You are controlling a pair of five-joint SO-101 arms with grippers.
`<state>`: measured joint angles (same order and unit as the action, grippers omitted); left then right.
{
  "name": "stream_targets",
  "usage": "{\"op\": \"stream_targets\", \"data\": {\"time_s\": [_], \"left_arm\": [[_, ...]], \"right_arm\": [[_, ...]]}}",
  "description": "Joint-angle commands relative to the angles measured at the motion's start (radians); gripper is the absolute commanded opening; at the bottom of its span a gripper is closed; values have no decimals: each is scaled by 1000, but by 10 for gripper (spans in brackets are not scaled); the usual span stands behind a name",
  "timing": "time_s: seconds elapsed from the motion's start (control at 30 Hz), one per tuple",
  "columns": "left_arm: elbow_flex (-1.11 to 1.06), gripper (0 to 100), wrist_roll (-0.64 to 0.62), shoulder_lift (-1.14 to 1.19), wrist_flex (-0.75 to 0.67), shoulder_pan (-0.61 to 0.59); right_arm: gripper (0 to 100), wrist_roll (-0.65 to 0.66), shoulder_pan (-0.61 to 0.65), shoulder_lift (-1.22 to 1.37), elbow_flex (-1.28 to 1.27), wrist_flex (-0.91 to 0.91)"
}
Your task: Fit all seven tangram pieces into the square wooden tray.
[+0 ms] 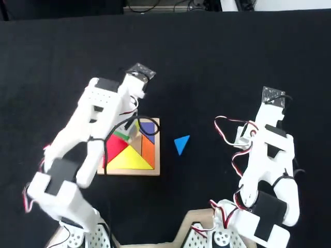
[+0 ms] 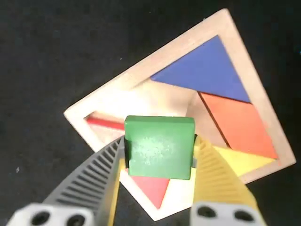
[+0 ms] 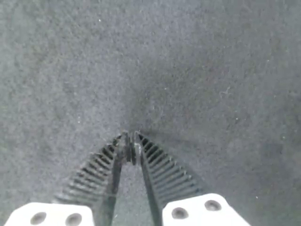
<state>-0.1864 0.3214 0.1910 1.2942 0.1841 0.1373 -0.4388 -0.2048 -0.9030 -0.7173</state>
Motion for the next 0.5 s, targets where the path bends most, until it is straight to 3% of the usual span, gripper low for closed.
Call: {"op": "stream_targets", "data": {"time_s": [0.0,0.47], "left_arm": [[85,29,11,54,-14,-13],[59,30,20,71,-68,-4]], "right_arm": [[11,9,18,4,53,-8],[11,11,18,4,53,-8]]}}
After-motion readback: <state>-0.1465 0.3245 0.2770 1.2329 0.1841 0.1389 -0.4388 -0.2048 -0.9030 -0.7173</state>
